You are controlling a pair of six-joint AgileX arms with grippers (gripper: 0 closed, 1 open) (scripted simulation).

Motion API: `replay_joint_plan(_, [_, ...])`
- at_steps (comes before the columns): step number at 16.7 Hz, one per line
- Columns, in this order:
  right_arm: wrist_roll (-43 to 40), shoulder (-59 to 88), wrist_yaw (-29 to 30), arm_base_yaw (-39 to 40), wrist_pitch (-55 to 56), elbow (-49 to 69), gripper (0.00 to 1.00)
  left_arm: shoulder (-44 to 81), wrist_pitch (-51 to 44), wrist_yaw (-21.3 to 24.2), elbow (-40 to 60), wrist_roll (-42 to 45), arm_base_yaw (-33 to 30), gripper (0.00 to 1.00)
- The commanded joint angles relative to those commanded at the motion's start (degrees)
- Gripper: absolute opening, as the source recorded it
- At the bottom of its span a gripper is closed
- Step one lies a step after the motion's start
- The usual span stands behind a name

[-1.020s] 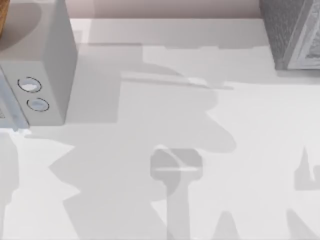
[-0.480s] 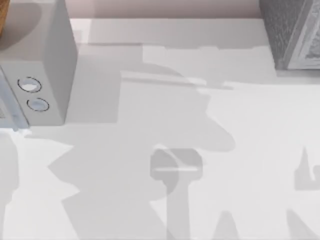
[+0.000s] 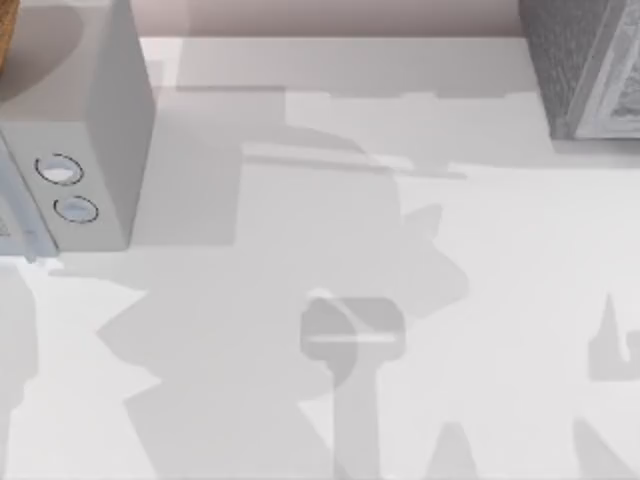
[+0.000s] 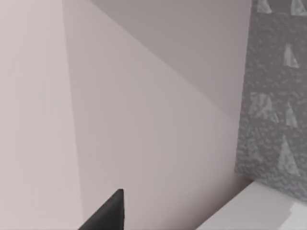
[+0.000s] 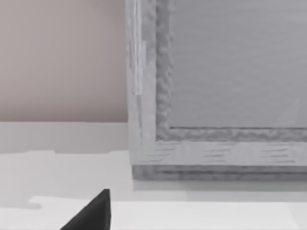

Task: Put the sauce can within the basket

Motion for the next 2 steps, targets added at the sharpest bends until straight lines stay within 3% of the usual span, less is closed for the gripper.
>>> replay_joint_plan(2, [0.0, 0.0, 0.0, 0.0, 0.0, 0.0, 1.0, 0.0, 0.0, 0.0, 0.0, 0.0, 0.0, 1.0])
